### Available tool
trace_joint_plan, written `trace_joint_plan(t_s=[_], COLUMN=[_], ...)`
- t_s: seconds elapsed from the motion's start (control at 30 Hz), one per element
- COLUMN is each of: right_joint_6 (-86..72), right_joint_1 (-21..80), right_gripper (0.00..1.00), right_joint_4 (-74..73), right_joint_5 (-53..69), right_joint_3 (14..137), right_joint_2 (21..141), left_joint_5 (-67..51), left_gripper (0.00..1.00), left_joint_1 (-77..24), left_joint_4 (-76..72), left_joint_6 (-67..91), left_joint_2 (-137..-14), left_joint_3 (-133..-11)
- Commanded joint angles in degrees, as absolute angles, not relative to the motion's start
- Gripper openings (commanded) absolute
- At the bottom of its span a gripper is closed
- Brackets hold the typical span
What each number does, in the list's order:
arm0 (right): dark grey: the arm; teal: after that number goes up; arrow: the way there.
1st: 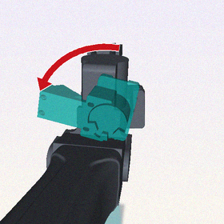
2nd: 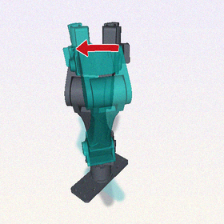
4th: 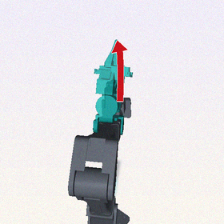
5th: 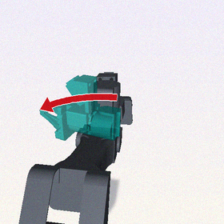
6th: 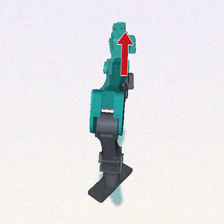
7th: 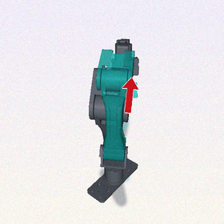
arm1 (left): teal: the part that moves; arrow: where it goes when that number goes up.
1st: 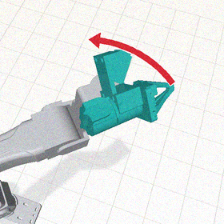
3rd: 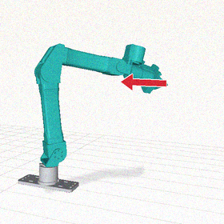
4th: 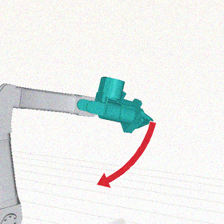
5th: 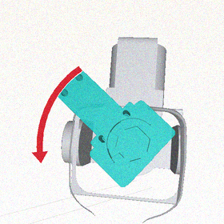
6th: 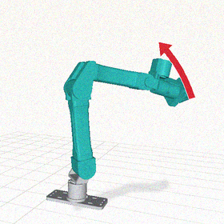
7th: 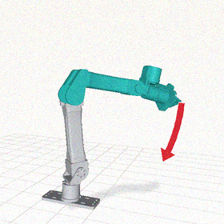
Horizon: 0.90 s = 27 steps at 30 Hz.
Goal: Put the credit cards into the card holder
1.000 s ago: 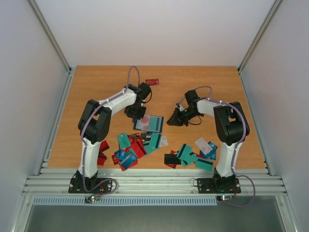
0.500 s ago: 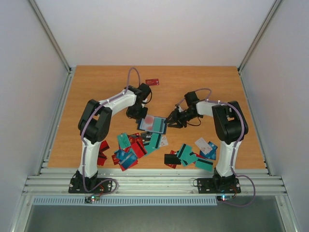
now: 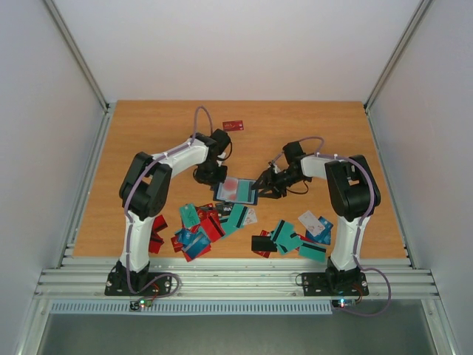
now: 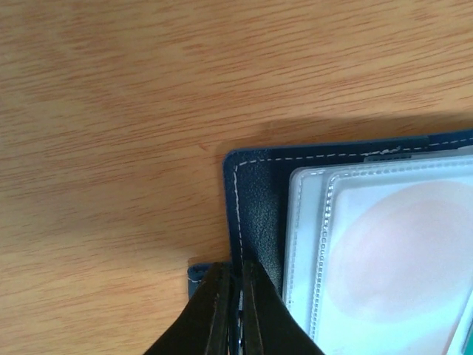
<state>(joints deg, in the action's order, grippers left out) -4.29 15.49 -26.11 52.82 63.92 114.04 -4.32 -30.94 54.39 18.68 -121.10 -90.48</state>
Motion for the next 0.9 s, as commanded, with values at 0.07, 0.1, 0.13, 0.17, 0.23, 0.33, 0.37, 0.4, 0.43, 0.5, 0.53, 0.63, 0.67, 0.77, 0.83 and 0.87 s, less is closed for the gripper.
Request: trace_joint_plan(t_s=[0.07, 0.1, 0.13, 0.17, 0.23, 0.33, 0.37, 0.4, 0.43, 0.5, 0.53, 0.63, 0.67, 0.77, 0.83, 0.87], right_joint_6=[-5.4, -5.5, -5.7, -5.9, -6.7, -8.3, -8.8, -9.3, -9.5, -9.7, -9.9, -10.5, -10.7, -11.4, -11.8, -11.9], right_joint_1=[16.0, 16.0, 16.0, 16.0, 16.0, 16.0, 16.0, 16.0, 16.0, 16.0, 16.0, 16.1, 16.2, 16.7, 17.0, 17.1], right_gripper=[0.46, 0.46, 0.46, 0.46, 0.46, 0.46, 0.46, 0.45, 0.45, 0.45, 0.45, 0.44, 0.44, 0.44, 0.44, 0.44], right_joint_4=[-23.4, -22.9, -22.4, -21.8, -20.6, -17.9, -17.1, -16.6, -16.2, -15.9, -15.9, -15.7, -15.6, -15.0, -14.6, -14.5], right_joint_5=[54.0, 54.5, 55.0, 55.6, 56.8, 59.6, 60.3, 60.8, 60.9, 61.1, 61.0, 61.1, 61.2, 61.6, 61.9, 61.9], right_joint_3=[62.0, 62.0, 62.2, 62.2, 62.2, 62.1, 61.9, 61.8, 61.5, 61.1, 61.0, 60.7, 60.7, 60.9, 61.1, 61.3], right_joint_2=[115.1, 114.9, 114.6, 114.3, 113.7, 113.4, 113.4, 113.3, 113.1, 112.3, 112.1, 110.8, 110.6, 110.2, 110.2, 110.2], left_joint_5=[-9.1, -9.4, -9.5, -9.6, -10.1, -10.9, -11.2, -11.4, -11.6, -11.8, -11.9, -12.0, -12.2, -12.5, -12.6, -12.6], left_gripper=[0.0, 0.0, 0.0, 0.0, 0.0, 0.0, 0.0, 0.0, 0.0, 0.0, 0.0, 0.0, 0.0, 0.0, 0.0, 0.0], left_joint_1=[-31.2, -31.3, -31.2, -31.3, -31.3, -31.2, -31.2, -31.2, -31.2, -31.2, -31.2, -31.3, -31.2, -31.2, -31.2, -31.2], left_joint_4=[51.8, 51.7, 51.7, 51.6, 51.5, 51.4, 51.3, 51.4, 51.4, 51.5, 51.5, 51.5, 51.5, 51.5, 51.6, 51.7], left_joint_6=[20.1, 20.1, 20.0, 20.0, 20.0, 20.1, 20.2, 20.2, 20.3, 20.5, 20.6, 20.7, 20.8, 21.0, 21.1, 21.1], left_joint_2=[-120.3, -120.2, -120.2, -120.2, -120.2, -120.2, -120.2, -120.1, -120.0, -119.8, -119.8, -119.8, -119.8, -119.7, -119.7, -119.8], left_joint_3=[-87.7, -87.5, -87.3, -87.2, -87.1, -87.2, -87.4, -87.5, -87.6, -87.8, -88.0, -88.1, -88.2, -88.3, -88.6, -88.7])
